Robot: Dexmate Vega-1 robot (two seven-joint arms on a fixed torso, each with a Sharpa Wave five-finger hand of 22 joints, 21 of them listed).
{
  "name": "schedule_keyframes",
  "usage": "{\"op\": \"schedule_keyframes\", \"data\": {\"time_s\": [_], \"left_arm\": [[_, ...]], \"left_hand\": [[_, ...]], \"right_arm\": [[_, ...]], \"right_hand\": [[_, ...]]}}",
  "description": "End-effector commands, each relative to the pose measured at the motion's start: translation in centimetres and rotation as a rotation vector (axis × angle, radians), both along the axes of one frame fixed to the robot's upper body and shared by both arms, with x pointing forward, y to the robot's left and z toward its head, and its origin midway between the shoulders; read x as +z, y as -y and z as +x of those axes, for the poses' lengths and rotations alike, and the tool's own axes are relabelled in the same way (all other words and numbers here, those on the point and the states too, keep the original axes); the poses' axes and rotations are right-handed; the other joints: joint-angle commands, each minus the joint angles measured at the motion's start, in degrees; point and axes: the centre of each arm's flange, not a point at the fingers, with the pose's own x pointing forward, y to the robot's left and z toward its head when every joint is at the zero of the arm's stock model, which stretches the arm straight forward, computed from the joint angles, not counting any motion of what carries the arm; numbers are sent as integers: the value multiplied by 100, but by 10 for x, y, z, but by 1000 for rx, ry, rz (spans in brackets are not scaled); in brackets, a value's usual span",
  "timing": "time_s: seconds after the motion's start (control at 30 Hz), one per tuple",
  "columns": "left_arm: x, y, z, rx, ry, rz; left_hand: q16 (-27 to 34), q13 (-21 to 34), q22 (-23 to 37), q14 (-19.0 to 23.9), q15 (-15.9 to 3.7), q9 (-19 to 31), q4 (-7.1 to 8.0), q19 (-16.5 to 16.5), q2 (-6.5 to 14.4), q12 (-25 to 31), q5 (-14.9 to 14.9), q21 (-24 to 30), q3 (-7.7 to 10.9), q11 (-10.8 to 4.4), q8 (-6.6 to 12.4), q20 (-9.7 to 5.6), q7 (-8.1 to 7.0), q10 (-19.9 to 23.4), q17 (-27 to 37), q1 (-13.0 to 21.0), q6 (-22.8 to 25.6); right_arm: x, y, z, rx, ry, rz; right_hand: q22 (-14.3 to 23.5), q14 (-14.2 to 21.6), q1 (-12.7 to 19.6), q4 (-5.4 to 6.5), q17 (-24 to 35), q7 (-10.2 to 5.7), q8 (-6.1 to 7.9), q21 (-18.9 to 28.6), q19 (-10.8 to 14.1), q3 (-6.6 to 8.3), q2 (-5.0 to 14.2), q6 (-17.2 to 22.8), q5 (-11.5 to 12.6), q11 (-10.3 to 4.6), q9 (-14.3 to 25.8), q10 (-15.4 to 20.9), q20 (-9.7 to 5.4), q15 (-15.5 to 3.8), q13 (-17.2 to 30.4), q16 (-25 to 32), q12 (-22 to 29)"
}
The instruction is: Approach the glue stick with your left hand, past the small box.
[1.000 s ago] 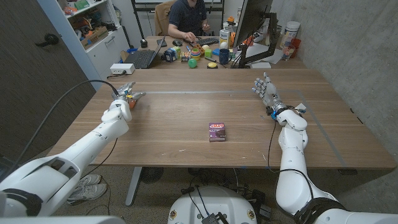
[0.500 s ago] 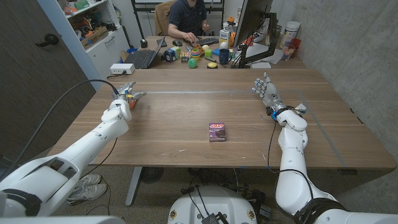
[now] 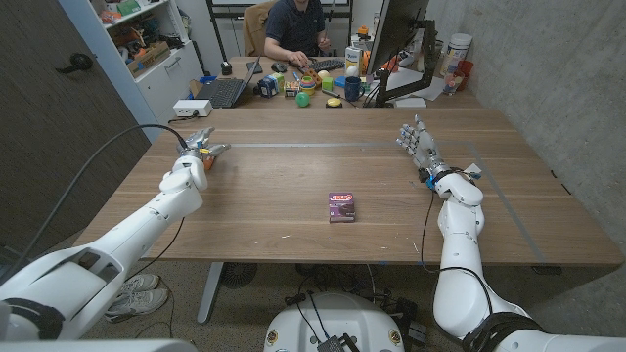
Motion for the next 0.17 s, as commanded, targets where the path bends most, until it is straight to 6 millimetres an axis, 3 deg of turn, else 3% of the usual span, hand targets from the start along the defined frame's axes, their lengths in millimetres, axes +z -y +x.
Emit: {"op": "schedule_keyframes", "data": {"time_s": [0.03, 0.17], "left_arm": [[2, 0, 0, 2, -4, 10], [1, -1, 2, 5, -8, 7]], "left_hand": [[-12, 21, 34, 4, -461, 15, 12, 27, 71, -12, 16, -5, -14, -23, 25, -54, -18, -29, 7, 4, 46], [-8, 22, 34, 18, -462, 15, 13, 49, 77, -13, 16, 0, -16, -16, 23, -51, -18, -22, 7, 5, 48]], "right_arm": [[-1, -4, 1, 6, -8, -5], [0, -4, 1, 5, -2, -8]], "right_hand": [[24, -4, -71, 5, 25, 6, 15, -15, 37, -46, 6, -6, 18, 3, 32, 24, 11, 33, 11, 15, 26], [23, -5, -73, 5, 25, 8, 14, -18, 38, -49, 6, -8, 20, 4, 32, 24, 11, 33, 11, 14, 26]]}}
